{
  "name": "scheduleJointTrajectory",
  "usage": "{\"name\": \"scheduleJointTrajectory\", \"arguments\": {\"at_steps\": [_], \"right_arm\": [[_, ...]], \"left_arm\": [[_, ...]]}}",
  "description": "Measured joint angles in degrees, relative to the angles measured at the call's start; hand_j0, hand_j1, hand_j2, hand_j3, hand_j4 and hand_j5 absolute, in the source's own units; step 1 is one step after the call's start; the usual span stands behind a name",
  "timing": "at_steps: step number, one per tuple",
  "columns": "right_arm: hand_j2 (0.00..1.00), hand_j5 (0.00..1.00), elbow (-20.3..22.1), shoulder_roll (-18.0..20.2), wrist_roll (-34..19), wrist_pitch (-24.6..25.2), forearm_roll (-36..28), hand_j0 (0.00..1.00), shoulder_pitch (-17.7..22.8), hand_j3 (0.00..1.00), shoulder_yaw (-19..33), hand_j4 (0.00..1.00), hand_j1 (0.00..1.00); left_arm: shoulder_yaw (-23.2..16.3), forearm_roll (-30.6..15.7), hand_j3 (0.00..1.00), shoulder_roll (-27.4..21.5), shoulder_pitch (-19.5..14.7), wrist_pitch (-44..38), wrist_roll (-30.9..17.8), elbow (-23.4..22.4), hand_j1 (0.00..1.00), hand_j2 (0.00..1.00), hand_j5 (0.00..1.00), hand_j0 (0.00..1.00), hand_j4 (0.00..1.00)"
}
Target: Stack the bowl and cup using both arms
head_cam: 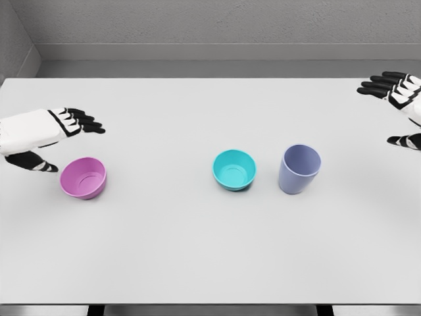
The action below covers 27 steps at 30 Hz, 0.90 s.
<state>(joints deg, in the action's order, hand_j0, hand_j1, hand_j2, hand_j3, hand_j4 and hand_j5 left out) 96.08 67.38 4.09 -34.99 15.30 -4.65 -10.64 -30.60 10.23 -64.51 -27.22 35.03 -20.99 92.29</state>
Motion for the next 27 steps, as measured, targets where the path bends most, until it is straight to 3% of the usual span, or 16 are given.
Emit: {"name": "scheduleJointTrajectory", "arguments": {"at_steps": [7,11,17,20,23,27], "right_arm": [[1.0,1.0,0.5,0.9,0.0,0.0,0.5,1.0,-1.0,1.0,-0.3,1.0,1.0],[1.0,1.0,1.9,3.7,-0.1,0.0,0.8,1.0,-1.5,1.0,-0.5,1.0,1.0],[1.0,1.0,3.3,5.5,-7.8,0.0,0.8,1.0,-5.1,1.0,-0.5,1.0,1.0],[1.0,1.0,3.5,5.7,-10.1,0.0,0.8,1.0,-5.7,1.0,-0.5,1.0,1.0],[1.0,1.0,4.1,5.6,-14.0,0.0,0.7,1.0,-6.4,1.0,-0.5,1.0,1.0],[1.0,1.0,4.5,3.7,-17.9,-0.1,0.4,1.0,-6.5,1.0,-0.7,1.0,1.0]], "left_arm": [[-10.2,-4.9,1.0,-0.4,-8.6,0.1,-2.2,-2.2,1.0,1.0,1.0,1.0,1.0],[-15.4,-6.8,1.0,-0.1,-13.4,0.0,-3.4,-4.5,1.0,1.0,1.0,1.0,1.0],[-28.3,-11.2,1.0,1.6,-27.4,0.0,-3.8,-8.7,1.0,1.0,1.0,1.0,1.0],[-35.5,-13.9,1.0,2.1,-32.0,0.0,-3.9,-9.6,1.0,1.0,1.0,1.0,1.0],[-40.7,-15.5,1.0,1.9,-32.3,0.1,-4.0,-9.2,1.0,1.0,1.0,1.0,1.0],[-43.0,-16.4,1.0,-0.8,-33.2,0.1,-10.6,-7.1,1.0,1.0,1.0,1.0,1.0]]}}
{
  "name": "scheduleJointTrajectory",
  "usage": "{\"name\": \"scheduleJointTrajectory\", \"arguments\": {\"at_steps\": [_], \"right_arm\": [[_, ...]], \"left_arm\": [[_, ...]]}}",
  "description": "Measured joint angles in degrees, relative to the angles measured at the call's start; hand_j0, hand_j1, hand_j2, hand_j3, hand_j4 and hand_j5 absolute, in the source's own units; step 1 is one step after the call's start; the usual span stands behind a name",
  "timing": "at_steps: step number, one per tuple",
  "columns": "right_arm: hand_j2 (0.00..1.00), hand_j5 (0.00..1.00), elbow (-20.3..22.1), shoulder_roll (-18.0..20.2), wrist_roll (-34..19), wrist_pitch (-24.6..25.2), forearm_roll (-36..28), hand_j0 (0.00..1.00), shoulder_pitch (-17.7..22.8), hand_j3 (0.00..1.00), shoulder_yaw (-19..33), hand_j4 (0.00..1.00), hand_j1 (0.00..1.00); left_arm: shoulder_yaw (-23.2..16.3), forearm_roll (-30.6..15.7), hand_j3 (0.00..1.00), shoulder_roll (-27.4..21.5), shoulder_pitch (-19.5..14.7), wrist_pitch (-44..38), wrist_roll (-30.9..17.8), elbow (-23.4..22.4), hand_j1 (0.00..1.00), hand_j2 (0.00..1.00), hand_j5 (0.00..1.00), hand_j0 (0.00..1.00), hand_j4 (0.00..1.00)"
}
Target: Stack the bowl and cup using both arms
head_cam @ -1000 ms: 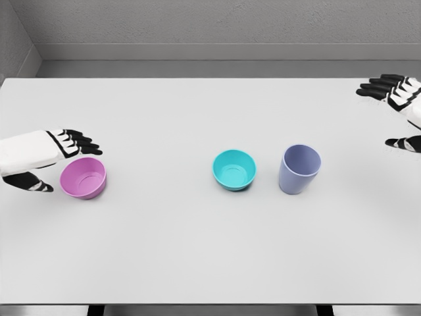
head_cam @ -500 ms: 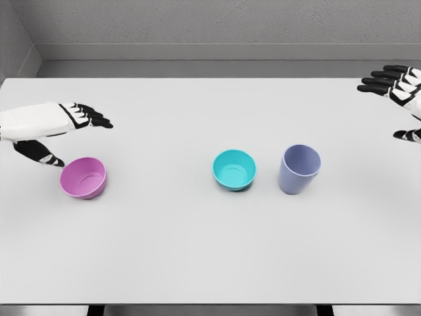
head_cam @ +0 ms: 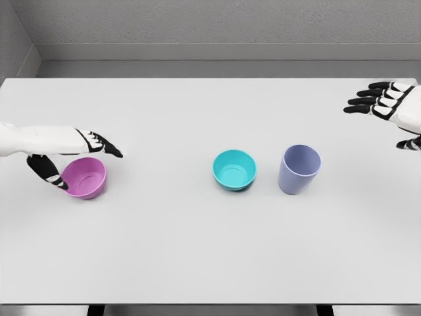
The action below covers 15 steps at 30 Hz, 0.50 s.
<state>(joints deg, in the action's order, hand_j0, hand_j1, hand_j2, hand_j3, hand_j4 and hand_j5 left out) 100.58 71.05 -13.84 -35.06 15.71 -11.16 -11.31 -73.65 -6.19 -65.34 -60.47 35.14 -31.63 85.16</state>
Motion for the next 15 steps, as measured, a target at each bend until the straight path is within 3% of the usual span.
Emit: {"name": "scheduleJointTrajectory", "arguments": {"at_steps": [2,7,15], "right_arm": [[1.0,1.0,0.0,-0.8,-0.7,0.0,-0.1,1.0,-1.1,1.0,-0.6,1.0,1.0],[1.0,1.0,-0.1,-1.1,-1.3,0.0,0.0,1.0,-9.9,1.0,-6.5,1.0,1.0],[1.0,1.0,-1.3,-0.3,-1.4,0.0,-1.4,1.0,-10.6,1.0,-13.3,1.0,1.0]], "left_arm": [[0.4,-0.9,1.0,-2.3,-0.2,0.0,-1.6,1.7,1.0,1.0,1.0,1.0,1.0],[4.8,-2.2,1.0,-7.4,-0.2,0.0,-3.1,5.1,1.0,1.0,1.0,1.0,1.0],[5.5,-2.0,1.0,-6.4,2.0,0.0,-3.4,5.8,1.0,1.0,1.0,1.0,1.0]]}}
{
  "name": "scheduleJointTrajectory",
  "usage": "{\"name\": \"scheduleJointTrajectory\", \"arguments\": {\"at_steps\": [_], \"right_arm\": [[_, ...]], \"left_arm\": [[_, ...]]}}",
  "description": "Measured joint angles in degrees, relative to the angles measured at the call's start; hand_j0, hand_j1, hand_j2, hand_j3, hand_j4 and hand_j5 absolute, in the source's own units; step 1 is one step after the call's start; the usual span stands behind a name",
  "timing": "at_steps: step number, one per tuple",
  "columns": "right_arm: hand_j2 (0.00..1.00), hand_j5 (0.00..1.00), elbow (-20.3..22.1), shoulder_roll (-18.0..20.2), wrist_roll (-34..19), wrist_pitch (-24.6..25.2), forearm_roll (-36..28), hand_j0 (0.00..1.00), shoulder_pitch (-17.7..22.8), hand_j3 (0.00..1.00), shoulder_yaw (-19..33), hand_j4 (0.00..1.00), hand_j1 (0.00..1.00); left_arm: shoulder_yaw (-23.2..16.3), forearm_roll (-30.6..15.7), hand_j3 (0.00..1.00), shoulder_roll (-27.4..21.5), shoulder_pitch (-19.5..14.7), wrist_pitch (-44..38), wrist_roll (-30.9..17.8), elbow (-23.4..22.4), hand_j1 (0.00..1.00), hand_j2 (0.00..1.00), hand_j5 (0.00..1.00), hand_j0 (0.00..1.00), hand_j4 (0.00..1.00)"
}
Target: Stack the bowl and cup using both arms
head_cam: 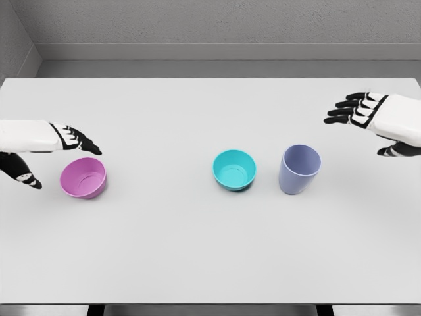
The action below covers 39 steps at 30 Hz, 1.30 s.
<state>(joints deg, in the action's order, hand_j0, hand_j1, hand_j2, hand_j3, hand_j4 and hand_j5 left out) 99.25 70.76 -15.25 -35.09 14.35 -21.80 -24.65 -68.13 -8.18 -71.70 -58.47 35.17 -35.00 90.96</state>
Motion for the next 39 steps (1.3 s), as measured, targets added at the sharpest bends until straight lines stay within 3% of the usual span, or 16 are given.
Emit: {"name": "scheduleJointTrajectory", "arguments": {"at_steps": [5,9,13,18,22,27,34,39], "right_arm": [[1.0,1.0,-0.1,2.0,0.0,0.0,-0.1,1.0,-0.2,1.0,-1.1,1.0,1.0],[1.0,1.0,-1.7,-3.2,0.0,0.0,0.0,1.0,-0.6,1.0,-1.7,1.0,1.0],[1.0,1.0,-7.1,-10.6,0.0,0.0,-0.1,1.0,-3.8,1.0,-1.8,1.0,1.0],[1.0,1.0,-13.1,-13.8,-0.1,0.0,-0.4,1.0,-6.7,1.0,-1.9,1.0,1.0],[1.0,1.0,-16.8,-14.5,-0.5,0.0,-0.4,1.0,-7.1,1.0,-2.1,1.0,1.0],[1.0,1.0,-18.7,-14.1,-5.0,0.0,-2.1,1.0,-8.7,1.0,-4.4,1.0,1.0],[1.0,1.0,-19.1,-12.9,-10.6,0.0,-14.9,1.0,-8.6,1.0,-9.0,1.0,1.0],[1.0,1.0,-18.8,-10.5,-13.0,0.0,-19.1,1.0,-8.6,1.0,-10.2,1.0,1.0]], "left_arm": [[-0.7,0.7,1.0,2.2,0.2,0.0,0.0,-0.4,1.0,1.0,1.0,1.0,1.0],[-0.8,0.8,1.0,3.2,0.5,0.0,0.0,-0.6,1.0,1.0,1.0,1.0,1.0],[-0.9,1.2,1.0,4.7,0.5,0.0,0.0,-1.6,1.0,1.0,1.0,1.0,1.0],[-0.9,3.7,1.0,5.5,0.5,0.0,0.0,-2.1,1.0,1.0,1.0,1.0,1.0],[-0.9,4.5,1.0,5.4,0.5,0.0,0.0,-2.2,1.0,1.0,1.0,1.0,1.0],[-0.9,5.5,1.0,5.6,1.1,0.0,0.0,-2.5,1.0,1.0,1.0,1.0,1.0],[-0.8,8.1,1.0,7.0,1.7,0.0,0.0,-4.8,1.0,1.0,1.0,1.0,1.0],[-0.6,10.5,1.0,7.2,1.9,0.0,0.0,-5.2,1.0,1.0,1.0,1.0,1.0]]}}
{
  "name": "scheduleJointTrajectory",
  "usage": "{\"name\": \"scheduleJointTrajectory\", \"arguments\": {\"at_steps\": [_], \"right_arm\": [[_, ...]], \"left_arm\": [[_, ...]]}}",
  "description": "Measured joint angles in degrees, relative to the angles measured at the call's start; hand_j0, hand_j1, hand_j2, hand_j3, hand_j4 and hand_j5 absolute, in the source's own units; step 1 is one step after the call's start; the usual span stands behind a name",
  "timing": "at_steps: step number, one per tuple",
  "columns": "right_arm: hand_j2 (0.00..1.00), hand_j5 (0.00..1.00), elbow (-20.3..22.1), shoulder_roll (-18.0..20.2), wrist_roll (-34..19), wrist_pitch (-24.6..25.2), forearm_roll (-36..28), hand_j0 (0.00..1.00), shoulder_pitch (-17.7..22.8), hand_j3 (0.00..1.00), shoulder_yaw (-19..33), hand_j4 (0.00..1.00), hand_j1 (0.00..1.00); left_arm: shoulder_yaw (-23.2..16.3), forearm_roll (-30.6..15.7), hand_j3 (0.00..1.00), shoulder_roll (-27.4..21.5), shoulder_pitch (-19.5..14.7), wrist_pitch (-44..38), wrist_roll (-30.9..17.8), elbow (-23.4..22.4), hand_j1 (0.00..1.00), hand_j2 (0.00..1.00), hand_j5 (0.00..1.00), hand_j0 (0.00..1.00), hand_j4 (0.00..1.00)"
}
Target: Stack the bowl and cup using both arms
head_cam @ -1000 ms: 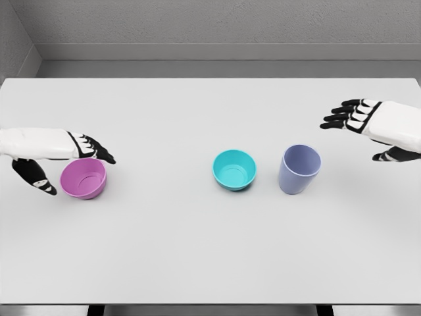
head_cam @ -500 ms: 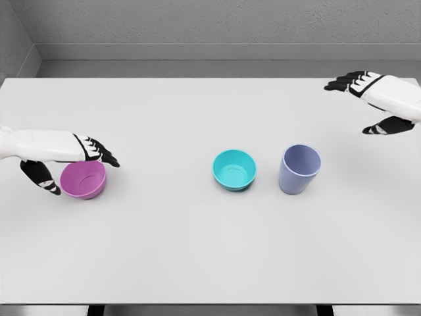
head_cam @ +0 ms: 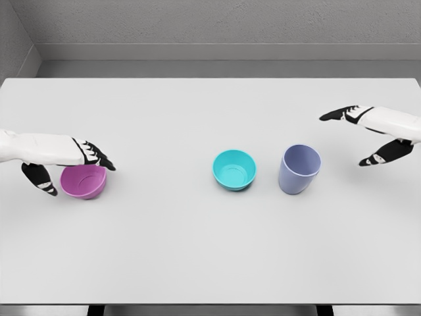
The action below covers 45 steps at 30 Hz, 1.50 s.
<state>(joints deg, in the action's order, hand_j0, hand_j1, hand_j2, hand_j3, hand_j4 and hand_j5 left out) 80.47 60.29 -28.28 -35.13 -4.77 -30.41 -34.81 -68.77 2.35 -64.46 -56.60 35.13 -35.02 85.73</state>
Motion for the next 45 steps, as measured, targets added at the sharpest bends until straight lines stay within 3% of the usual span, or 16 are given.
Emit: {"name": "scheduleJointTrajectory", "arguments": {"at_steps": [10,16,21,28,45], "right_arm": [[1.0,1.0,4.0,3.6,-0.5,0.0,0.5,1.0,0.0,1.0,-0.9,1.0,1.0],[1.0,1.0,7.1,5.1,-0.3,0.0,-2.7,1.0,0.1,1.0,-2.4,1.0,1.0],[1.0,1.0,7.7,6.6,-0.4,0.0,-3.4,1.0,0.0,1.0,-2.7,1.0,1.0],[1.0,1.0,8.4,8.6,-0.3,0.0,4.2,1.0,-0.1,1.0,-2.7,1.0,1.0],[1.0,1.0,10.0,8.9,-0.3,0.0,-1.2,1.0,0.1,1.0,-3.2,1.0,1.0]], "left_arm": [[0.4,2.1,1.0,1.1,0.1,0.0,0.0,-0.6,1.0,1.0,1.0,1.0,1.0],[0.5,3.1,1.0,2.0,0.1,0.0,0.0,-0.9,1.0,1.0,1.0,1.0,1.0],[0.5,3.4,1.0,2.7,0.2,0.0,0.0,-1.7,1.0,1.0,1.0,1.0,1.0],[0.4,3.5,1.0,2.9,0.8,0.0,0.0,-2.3,1.0,1.0,1.0,1.0,1.0],[0.5,3.7,1.0,3.5,1.7,0.0,0.0,-3.3,1.0,1.0,1.0,1.0,1.0]]}}
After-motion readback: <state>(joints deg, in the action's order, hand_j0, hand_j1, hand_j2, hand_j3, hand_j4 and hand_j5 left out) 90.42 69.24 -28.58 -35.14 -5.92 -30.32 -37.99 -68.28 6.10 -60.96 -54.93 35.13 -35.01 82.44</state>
